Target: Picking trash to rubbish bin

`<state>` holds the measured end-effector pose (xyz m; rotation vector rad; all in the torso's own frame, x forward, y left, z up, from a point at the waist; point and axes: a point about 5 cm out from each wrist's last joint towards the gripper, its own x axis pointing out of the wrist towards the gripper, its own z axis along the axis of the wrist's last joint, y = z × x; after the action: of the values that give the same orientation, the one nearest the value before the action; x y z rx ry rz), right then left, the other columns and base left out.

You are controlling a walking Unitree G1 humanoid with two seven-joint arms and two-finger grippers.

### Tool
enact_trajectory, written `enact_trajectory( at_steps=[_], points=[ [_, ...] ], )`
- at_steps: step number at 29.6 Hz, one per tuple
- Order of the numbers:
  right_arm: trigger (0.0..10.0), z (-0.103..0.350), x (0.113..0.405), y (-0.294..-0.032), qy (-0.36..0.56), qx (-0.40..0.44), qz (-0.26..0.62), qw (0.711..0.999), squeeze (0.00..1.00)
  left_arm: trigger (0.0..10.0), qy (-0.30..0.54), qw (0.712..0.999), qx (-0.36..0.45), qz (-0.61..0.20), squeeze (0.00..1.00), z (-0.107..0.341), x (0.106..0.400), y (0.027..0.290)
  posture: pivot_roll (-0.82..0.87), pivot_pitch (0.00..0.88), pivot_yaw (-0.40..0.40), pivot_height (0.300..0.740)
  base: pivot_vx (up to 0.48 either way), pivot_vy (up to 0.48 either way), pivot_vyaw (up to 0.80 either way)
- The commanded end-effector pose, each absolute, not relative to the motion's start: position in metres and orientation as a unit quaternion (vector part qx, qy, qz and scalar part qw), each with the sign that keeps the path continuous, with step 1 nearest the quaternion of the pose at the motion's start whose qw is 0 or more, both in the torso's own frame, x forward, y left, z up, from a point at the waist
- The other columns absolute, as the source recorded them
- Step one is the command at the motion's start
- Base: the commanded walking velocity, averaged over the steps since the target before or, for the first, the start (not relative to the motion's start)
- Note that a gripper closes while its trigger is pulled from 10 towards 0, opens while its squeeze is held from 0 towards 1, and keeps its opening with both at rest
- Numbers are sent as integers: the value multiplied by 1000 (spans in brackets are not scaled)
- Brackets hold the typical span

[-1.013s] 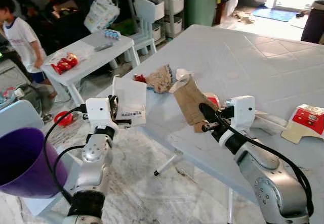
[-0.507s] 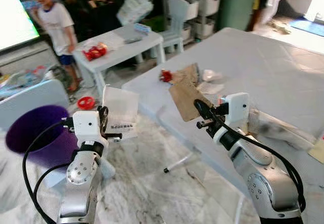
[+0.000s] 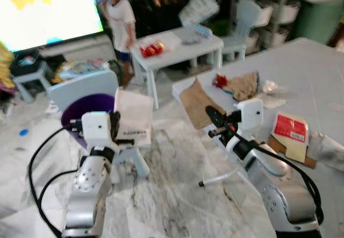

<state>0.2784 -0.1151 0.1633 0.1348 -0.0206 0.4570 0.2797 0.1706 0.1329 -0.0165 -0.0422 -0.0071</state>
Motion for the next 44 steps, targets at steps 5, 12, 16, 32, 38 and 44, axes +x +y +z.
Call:
enact_trajectory(
  at_steps=[5, 12, 16, 32, 38, 44],
  points=[
    [0, 165, 279, -113, -12, 66, 231, 971, 0, 0, -16, 1000, -14, 6, 0, 135, 282, 172, -40, 0, 60, 740, 0, 0, 800],
    [0, 164, 278, -112, -12, 68, 232, 970, 0, 0, -9, 1000, -24, 6, 0, 135, 284, 170, -42, 0, 61, 740, 0, 0, 800],
    [0, 164, 278, -112, -11, 68, 233, 970, 0, 0, -6, 1000, -27, 8, 0, 134, 285, 170, -43, 0, 60, 740, 0, 0, 800],
    [0, 163, 278, -111, -7, 69, 235, 970, 0, 0, 14, 999, -42, 8, 0, 128, 287, 170, -48, 0, 59, 740, 0, 0, 722],
    [0, 163, 278, -113, -7, 75, 228, 971, 0, 0, 17, 999, -49, 3, 0, 127, 288, 170, -48, 0, 58, 740, 0, 0, 0],
    [0, 165, 278, -114, -12, 76, 227, 971, 0, 0, 13, 998, -65, -20, 0, 129, 288, 163, -45, 0, 55, 740, 0, 0, 0]
  ],
)
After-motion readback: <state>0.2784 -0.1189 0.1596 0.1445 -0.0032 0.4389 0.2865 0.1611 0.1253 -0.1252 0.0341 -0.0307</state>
